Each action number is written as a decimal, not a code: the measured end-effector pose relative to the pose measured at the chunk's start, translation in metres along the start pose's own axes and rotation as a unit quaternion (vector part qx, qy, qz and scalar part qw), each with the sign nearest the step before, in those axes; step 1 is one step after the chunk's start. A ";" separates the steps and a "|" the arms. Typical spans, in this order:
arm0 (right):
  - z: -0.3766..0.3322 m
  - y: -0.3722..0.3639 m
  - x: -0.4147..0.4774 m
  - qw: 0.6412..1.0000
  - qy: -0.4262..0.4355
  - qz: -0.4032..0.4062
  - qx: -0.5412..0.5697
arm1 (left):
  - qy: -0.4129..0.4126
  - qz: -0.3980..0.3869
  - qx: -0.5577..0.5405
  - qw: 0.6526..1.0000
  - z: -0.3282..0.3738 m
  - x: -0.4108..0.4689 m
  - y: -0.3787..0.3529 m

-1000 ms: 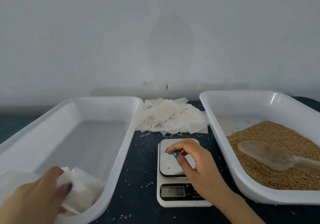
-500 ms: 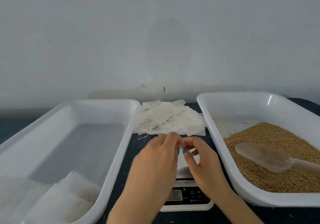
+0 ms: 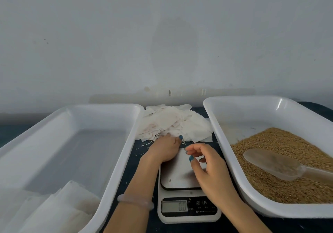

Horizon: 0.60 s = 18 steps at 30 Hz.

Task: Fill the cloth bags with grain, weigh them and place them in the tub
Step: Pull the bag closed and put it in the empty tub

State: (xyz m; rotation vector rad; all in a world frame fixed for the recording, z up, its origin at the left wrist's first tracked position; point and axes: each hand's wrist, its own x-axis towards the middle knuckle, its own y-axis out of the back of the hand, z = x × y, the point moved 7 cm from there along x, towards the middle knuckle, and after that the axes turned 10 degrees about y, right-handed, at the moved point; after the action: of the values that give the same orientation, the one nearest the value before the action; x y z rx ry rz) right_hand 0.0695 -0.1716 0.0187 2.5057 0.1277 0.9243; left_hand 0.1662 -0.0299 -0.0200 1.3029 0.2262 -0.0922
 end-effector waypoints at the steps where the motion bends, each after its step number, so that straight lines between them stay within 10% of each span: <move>1: 0.001 0.000 0.000 1.000 0.000 -0.003 -0.004 | -0.008 0.009 -0.010 1.000 0.000 0.000 0.001; 9: 0.003 -0.003 -0.002 1.000 -0.007 -0.018 -0.006 | 0.024 0.092 -0.207 0.974 -0.023 -0.015 0.007; 18: 0.017 -0.002 0.010 0.997 -0.059 -0.006 0.056 | 0.023 0.307 -0.515 0.800 -0.046 -0.048 0.038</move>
State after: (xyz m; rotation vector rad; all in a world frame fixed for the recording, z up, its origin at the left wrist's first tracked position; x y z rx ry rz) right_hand 0.0880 -0.1738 0.0122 2.6536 0.1596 0.7819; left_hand 0.1214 0.0210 0.0147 0.2249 -0.1250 0.5605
